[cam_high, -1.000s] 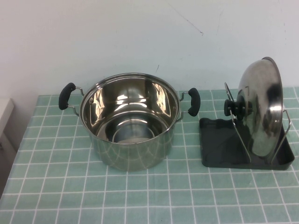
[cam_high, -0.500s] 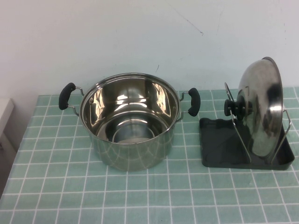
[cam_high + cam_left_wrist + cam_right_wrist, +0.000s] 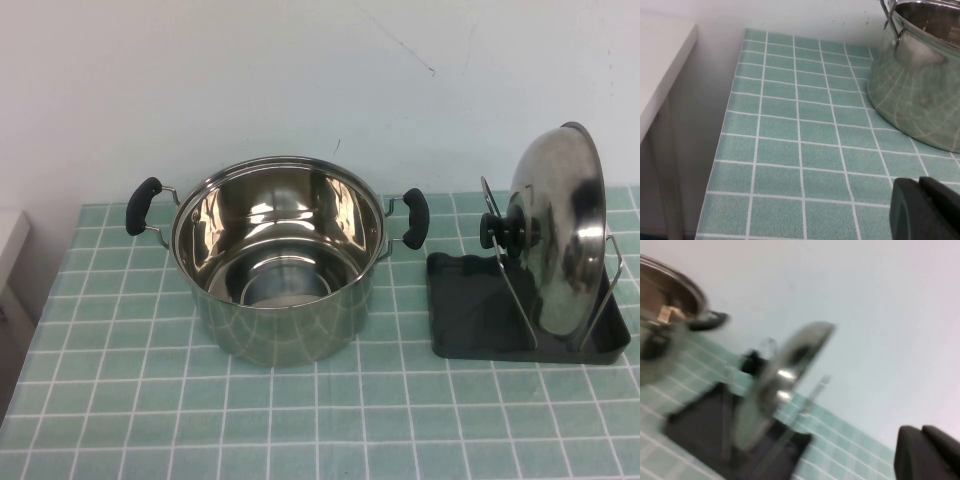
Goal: Put pot lid on rack
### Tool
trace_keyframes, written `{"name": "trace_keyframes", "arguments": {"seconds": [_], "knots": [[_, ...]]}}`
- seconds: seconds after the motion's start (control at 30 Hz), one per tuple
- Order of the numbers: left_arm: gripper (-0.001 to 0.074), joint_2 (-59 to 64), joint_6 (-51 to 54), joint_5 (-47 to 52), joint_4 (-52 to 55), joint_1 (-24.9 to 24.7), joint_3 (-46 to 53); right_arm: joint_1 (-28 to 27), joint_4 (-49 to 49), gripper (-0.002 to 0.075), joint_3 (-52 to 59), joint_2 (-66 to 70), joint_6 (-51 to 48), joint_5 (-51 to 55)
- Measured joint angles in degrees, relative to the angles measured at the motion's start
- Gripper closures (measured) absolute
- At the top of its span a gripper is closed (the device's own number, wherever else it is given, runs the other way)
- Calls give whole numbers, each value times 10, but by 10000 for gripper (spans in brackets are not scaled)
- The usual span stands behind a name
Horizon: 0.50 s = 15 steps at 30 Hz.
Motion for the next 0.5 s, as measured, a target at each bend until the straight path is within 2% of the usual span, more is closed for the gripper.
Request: {"name": "trace_keyframes", "arguments": {"seconds": [0.17, 0.3, 0.5], "knots": [[737, 0, 0, 0, 0, 0, 0, 0, -167, 727, 27, -20, 124, -61], [737, 0, 0, 0, 0, 0, 0, 0, -218, 727, 82, -51, 249, -89], [737, 0, 1, 0, 0, 0, 0, 0, -349, 727, 174, -106, 471, -102]]}}
